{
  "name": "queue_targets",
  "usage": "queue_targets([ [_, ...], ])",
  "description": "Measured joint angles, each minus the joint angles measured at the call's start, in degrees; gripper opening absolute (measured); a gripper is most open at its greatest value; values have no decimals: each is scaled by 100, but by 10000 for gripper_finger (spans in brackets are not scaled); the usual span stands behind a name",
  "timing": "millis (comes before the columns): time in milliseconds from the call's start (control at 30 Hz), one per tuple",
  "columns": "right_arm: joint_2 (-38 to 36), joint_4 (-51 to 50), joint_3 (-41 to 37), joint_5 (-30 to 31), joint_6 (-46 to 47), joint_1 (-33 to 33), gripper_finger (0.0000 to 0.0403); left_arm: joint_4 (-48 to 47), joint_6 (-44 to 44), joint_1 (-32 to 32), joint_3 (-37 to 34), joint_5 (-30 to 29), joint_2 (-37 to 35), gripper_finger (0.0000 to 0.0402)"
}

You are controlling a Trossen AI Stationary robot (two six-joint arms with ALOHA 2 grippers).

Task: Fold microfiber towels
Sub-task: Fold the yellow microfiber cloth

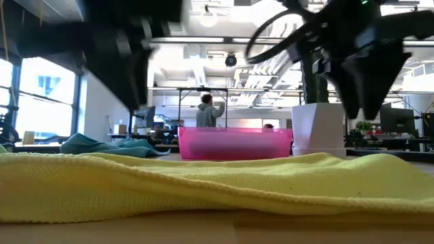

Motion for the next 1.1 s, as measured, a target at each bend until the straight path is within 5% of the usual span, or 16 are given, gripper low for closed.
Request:
queue_targets([
  [133, -292, 255, -358, 4, -365, 17, 197, 487, -163, -265, -59, -34, -618, 79],
  [300, -996, 1809, -1515, 47, -101, -5, 197, 1263, -244, -646, -607, -30, -1294, 79],
  [633, -1609, 5986, -3404, -413, 2956, 333, 197, 3998, -416, -1077, -2841, 477, -1918, 78],
  [800, -1457, 6255, -3434, -737, 3629, 591, 197, 5568, -507, -1000, -3812, 853, -1939, 78],
  [1100, -1063, 6790, -3425, -414, 4638, 1031, 215, 6710, -806, -932, -4680, 943, -1916, 78],
])
